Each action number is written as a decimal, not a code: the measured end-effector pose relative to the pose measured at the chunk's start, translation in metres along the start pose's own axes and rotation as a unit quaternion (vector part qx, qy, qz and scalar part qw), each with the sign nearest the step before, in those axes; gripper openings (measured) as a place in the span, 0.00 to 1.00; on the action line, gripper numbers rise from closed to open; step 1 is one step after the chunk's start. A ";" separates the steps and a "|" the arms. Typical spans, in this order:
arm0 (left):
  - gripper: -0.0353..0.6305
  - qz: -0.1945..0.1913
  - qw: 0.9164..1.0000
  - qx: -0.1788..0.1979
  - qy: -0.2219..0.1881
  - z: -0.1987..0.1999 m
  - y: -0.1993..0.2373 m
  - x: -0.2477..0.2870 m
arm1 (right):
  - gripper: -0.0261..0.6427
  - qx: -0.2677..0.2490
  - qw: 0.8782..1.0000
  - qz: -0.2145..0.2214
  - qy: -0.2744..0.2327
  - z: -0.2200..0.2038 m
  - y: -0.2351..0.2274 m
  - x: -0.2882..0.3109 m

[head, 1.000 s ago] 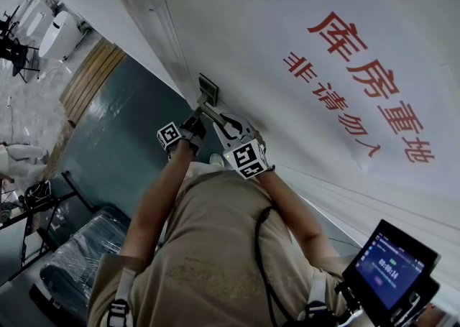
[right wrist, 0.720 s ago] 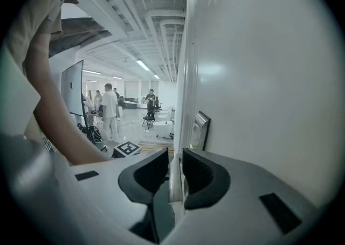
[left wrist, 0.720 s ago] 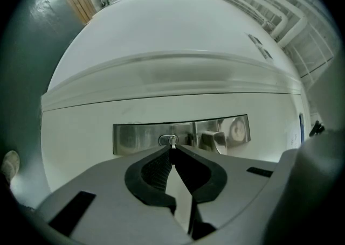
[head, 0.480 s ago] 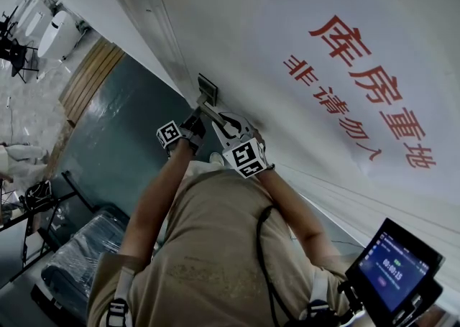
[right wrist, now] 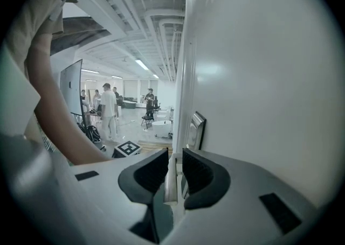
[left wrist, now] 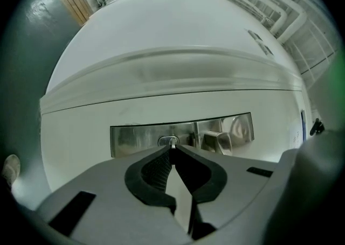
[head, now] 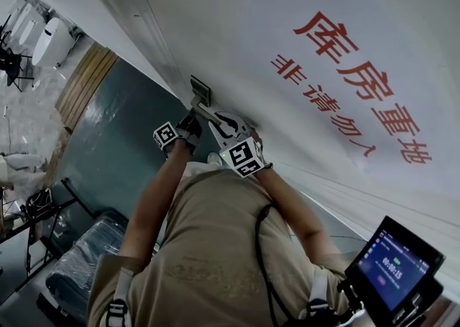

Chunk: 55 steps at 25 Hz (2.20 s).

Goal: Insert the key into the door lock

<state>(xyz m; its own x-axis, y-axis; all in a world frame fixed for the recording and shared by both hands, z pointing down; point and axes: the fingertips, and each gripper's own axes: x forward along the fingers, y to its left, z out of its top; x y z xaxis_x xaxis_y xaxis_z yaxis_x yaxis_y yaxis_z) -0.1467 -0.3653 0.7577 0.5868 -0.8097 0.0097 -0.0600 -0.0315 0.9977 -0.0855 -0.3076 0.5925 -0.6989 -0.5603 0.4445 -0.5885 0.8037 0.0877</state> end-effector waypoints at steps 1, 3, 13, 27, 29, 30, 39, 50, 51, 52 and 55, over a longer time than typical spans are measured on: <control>0.10 0.000 1.000 0.002 0.001 0.000 0.000 0.000 | 0.16 0.000 1.000 -0.001 0.000 0.000 0.000 -0.001; 0.10 0.000 1.000 0.005 0.002 0.000 0.001 0.000 | 0.16 0.001 1.000 -0.003 0.000 -0.002 0.000 -0.002; 0.10 0.007 1.000 -0.004 -0.005 0.005 0.003 -0.003 | 0.16 0.004 1.000 -0.010 -0.008 0.002 0.001 0.000; 0.10 0.007 1.000 -0.003 -0.006 0.000 0.005 0.001 | 0.16 0.010 1.000 -0.014 -0.003 -0.003 0.004 -0.008; 0.10 0.009 1.000 -0.003 -0.008 0.002 0.006 0.000 | 0.16 0.011 1.000 -0.013 -0.003 -0.004 0.005 -0.007; 0.10 0.007 1.000 -0.003 -0.008 0.002 0.005 0.000 | 0.16 0.013 1.000 -0.013 -0.003 -0.004 0.005 -0.007; 0.10 0.017 1.000 -0.009 -0.004 0.002 0.020 -0.003 | 0.16 0.014 1.000 -0.014 -0.003 -0.005 0.006 -0.007; 0.10 0.014 1.000 0.013 0.008 0.002 0.010 -0.001 | 0.16 0.012 1.000 -0.006 0.001 -0.005 0.010 -0.003; 0.10 0.013 1.000 0.017 0.011 0.002 0.008 0.000 | 0.16 0.012 1.000 -0.006 0.001 -0.005 0.010 -0.003; 0.10 0.012 1.000 0.021 0.014 0.001 0.006 0.000 | 0.16 0.012 1.000 -0.005 0.001 -0.004 0.011 -0.003; 0.10 0.013 1.000 0.018 0.018 0.002 0.005 0.001 | 0.16 0.011 1.000 -0.004 0.003 -0.005 0.011 -0.002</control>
<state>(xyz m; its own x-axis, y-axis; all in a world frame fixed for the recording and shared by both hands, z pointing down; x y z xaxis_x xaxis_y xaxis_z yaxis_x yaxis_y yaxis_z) -0.1478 -0.3669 0.7628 0.6129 -0.7892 0.0385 -0.1037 -0.0321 0.9941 -0.0886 -0.2968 0.5975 -0.6924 -0.5647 0.4491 -0.6019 0.7953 0.0719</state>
